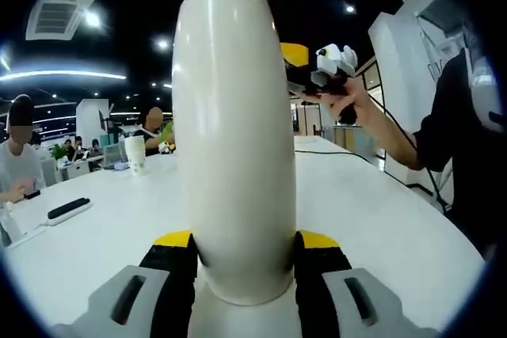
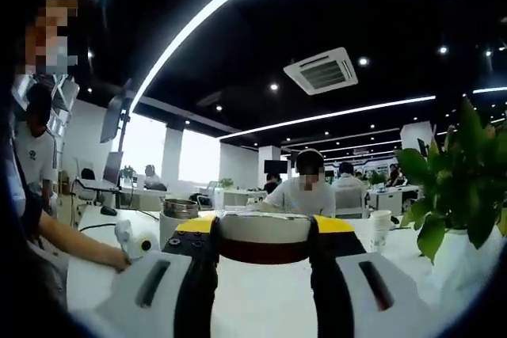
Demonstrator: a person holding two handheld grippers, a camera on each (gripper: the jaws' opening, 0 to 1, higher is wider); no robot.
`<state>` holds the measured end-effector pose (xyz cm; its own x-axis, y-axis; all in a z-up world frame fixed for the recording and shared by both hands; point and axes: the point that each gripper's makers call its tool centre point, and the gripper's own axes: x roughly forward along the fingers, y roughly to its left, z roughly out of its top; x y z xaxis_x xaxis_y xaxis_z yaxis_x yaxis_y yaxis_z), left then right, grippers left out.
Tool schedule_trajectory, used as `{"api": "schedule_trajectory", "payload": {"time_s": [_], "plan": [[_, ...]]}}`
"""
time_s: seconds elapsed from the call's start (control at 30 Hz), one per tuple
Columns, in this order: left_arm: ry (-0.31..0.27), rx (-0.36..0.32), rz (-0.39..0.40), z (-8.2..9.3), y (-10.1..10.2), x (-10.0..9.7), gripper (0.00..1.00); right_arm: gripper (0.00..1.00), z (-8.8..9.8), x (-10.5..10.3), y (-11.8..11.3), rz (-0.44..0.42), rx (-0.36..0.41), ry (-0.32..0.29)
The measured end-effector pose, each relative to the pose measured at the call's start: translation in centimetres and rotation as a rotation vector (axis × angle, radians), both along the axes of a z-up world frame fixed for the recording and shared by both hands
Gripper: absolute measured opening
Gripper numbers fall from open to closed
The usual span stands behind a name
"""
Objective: Grasp the water cup twist off the cup lid place the cup lid on the table
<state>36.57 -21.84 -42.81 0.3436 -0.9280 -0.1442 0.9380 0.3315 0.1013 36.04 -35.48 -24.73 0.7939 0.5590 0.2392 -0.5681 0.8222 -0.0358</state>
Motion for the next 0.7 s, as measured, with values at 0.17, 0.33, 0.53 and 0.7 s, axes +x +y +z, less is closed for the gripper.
{"api": "schedule_trajectory", "payload": {"time_s": [0.17, 0.33, 0.53, 0.7], "plan": [[0.0, 0.0, 0.0, 0.0, 0.0, -0.1, 0.49, 0.47, -0.4, 0.0, -0.3, -0.002, 0.004, 0.007], [0.0, 0.001, -0.001, 0.0, -0.1, 0.0, 0.49, 0.47, -1.4, 0.0, -0.9, -0.003, 0.005, 0.031], [0.0, 0.001, -0.001, 0.1, -0.1, 0.2, 0.49, 0.47, -3.8, -0.3, -0.7, 0.008, 0.0, 0.069], [-0.002, 0.002, 0.0, 0.1, -0.3, -0.6, 0.49, 0.47, -5.0, 0.0, -1.7, -0.006, 0.008, 0.096]]}}
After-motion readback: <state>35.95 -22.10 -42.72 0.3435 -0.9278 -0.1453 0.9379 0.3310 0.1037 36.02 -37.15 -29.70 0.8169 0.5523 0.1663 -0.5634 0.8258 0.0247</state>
